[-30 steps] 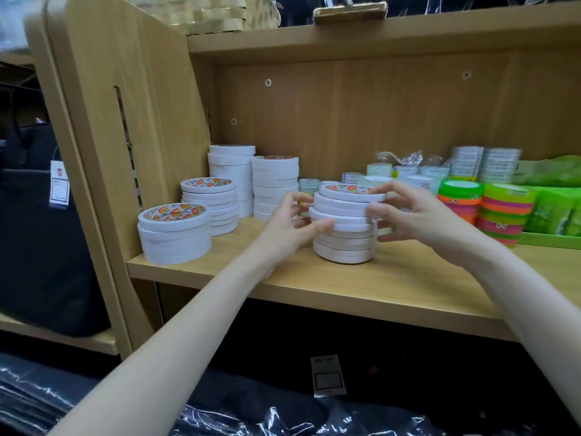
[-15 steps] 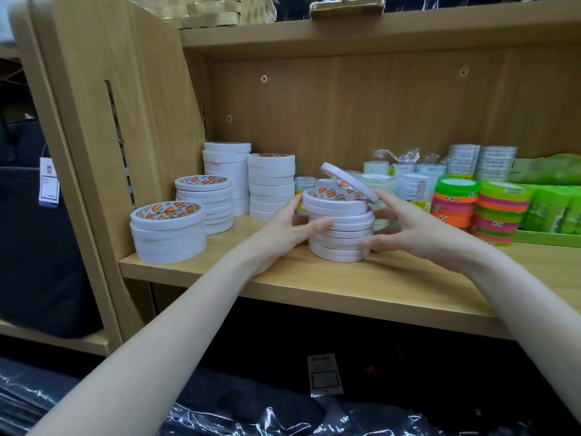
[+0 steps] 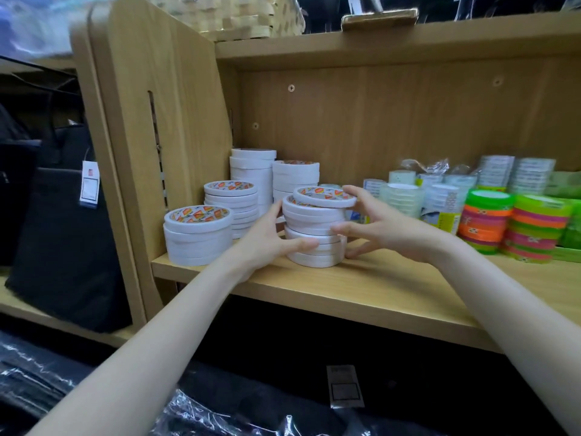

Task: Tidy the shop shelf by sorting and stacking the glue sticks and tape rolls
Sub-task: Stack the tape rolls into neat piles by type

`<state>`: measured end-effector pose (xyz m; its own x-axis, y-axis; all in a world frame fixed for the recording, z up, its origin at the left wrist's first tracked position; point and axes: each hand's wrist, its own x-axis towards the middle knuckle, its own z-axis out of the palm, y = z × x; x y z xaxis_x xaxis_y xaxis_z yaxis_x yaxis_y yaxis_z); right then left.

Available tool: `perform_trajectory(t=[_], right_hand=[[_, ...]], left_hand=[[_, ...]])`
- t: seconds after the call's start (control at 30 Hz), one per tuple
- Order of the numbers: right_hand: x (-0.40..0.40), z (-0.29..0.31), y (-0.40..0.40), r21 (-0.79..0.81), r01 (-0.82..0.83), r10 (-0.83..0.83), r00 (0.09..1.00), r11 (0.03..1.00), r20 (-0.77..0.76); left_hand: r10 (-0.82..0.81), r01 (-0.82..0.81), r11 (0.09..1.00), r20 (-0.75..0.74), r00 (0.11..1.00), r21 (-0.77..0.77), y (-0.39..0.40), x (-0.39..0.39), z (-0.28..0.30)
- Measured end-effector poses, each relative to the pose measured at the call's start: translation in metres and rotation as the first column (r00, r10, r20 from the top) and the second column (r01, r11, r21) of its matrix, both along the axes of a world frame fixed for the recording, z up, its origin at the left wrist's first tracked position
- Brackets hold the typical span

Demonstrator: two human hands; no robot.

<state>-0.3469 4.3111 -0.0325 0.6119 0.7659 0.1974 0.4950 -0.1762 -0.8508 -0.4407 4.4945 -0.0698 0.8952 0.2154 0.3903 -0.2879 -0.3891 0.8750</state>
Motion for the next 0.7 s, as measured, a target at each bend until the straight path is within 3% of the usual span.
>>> perform_trajectory(t=[0.07,0.17,0.33,0.43,0.53,0.7], right_hand=[[0.003,0.005,0.000,-0.030,0.005,-0.005,1.000,1.000,-0.016],[0.007,0.013,0.001,-0.095,0.031,-0.021,0.994,0.995,0.109],[0.012,0.017,0.004,-0.045,-0.010,0.016,0.991,0.999,0.132],[0.012,0.014,0.005,-0.045,-0.042,0.047,0.989,0.998,0.138],[0.012,0.011,0.006,-0.081,-0.072,0.086,0.978,0.994,0.188],[0.011,0.007,0.012,-0.028,-0.089,0.091,0.989,0.996,0.117]], left_hand=[[0.025,-0.026,0.999,0.018,1.000,0.025,-0.001,0.000,0.000],[0.055,-0.056,0.998,0.039,0.998,0.041,-0.003,0.001,0.001],[0.116,-0.116,0.993,0.058,0.992,-0.009,0.001,0.005,-0.001],[0.059,-0.059,0.998,0.030,0.998,0.005,0.000,0.003,0.000],[-0.011,0.015,0.996,0.042,0.999,-0.090,-0.001,0.001,0.001],[-0.051,0.057,0.991,0.055,0.997,-0.122,0.003,0.002,-0.001]])
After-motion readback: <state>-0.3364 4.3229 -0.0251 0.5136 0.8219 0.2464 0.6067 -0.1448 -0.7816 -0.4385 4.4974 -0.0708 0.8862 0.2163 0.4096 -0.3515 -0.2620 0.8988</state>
